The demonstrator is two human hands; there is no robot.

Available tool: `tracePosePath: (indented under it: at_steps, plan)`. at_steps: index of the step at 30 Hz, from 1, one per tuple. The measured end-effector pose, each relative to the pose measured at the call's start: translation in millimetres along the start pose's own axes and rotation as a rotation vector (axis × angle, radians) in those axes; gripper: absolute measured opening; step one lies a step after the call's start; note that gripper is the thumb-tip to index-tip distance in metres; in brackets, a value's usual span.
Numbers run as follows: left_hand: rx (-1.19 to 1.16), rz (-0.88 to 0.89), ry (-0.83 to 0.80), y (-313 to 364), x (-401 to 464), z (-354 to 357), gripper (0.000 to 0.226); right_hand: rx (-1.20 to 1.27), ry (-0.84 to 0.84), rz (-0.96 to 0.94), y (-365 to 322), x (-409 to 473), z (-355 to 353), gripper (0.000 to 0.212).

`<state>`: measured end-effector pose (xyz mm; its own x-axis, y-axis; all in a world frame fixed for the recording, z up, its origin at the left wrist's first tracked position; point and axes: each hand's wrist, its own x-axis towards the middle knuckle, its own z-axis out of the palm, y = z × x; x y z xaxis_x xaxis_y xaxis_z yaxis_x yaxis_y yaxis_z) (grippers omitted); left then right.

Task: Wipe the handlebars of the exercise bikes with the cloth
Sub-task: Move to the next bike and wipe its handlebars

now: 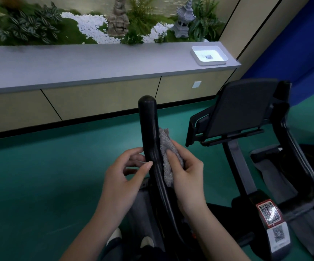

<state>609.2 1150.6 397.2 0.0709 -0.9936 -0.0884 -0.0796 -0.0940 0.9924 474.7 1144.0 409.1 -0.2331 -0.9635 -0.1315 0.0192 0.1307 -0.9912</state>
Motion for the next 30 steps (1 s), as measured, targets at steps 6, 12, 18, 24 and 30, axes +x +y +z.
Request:
tracePosePath:
  at_steps: [6,12,18,24,30]
  plan:
    - [-0.011,-0.01,0.001,-0.9,0.0,-0.2,0.027,0.245,-0.045,0.085,-5.4,19.6,13.4,0.025]
    - [-0.007,-0.023,-0.006,1.3,-0.4,-1.1,0.026,0.269,-0.084,0.107,-3.0,15.5,5.6,0.025]
    - [-0.04,-0.04,-0.027,4.2,-1.2,-1.4,0.027,0.086,-0.012,0.016,-7.9,-10.9,-4.6,0.028]
    - [-0.035,-0.011,-0.001,6.6,0.7,-2.1,0.025,-0.112,0.151,-0.289,-26.2,-31.1,12.8,0.03]
    - [-0.074,0.04,0.022,16.1,10.8,-4.2,0.031,-0.249,0.258,-0.498,-53.4,-5.4,43.0,0.026]
